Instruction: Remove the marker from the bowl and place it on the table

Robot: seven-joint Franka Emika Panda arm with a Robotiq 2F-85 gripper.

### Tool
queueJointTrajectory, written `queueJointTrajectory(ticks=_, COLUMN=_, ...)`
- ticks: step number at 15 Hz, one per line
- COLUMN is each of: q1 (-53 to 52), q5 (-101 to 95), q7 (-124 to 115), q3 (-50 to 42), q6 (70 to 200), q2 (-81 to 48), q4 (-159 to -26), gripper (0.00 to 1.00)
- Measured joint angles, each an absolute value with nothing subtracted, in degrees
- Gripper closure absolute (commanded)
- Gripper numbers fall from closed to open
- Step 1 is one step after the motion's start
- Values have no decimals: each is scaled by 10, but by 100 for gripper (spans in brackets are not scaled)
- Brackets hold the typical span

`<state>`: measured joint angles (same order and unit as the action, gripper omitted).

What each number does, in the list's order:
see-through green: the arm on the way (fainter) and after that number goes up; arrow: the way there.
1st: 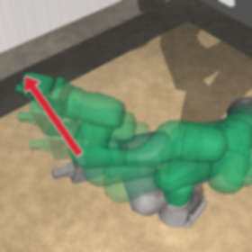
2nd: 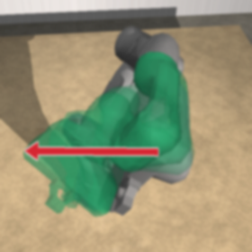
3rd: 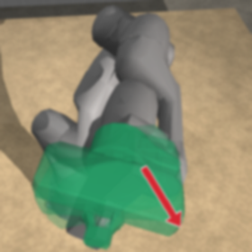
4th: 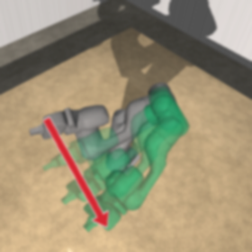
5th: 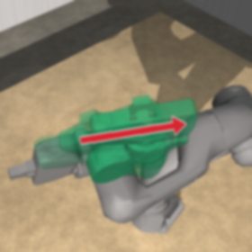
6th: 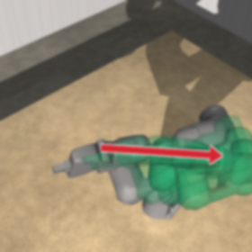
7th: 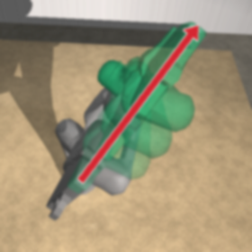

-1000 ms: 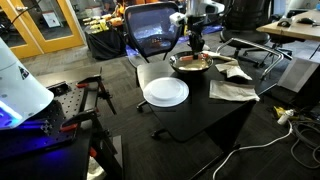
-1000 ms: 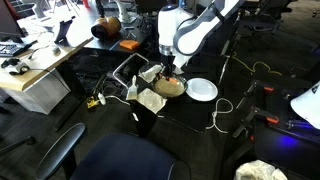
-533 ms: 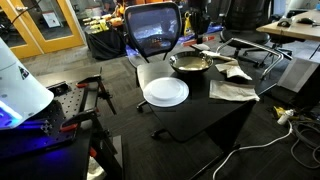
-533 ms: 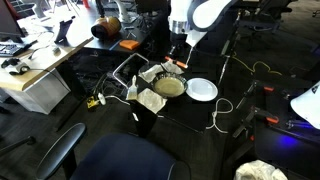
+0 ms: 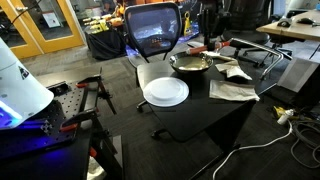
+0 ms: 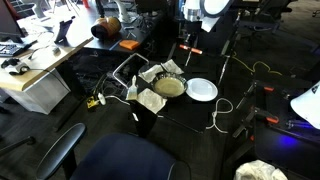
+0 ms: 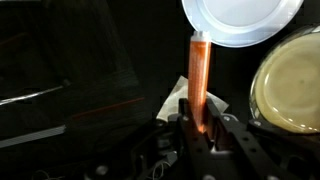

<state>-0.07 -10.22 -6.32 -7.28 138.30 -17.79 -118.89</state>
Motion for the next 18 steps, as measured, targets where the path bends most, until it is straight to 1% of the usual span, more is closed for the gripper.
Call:
queueJointTrajectory(ticks=9, q1=32, q5=-115, q7=-57, q3=-78, q6=1397, q2=-261, q4=-1179, gripper=95)
queueJointTrajectory(ticks=18, q1=34, q5=-115, q7=-57, q3=-78, q6=1403, q2=-355, q4=-1128, gripper=95)
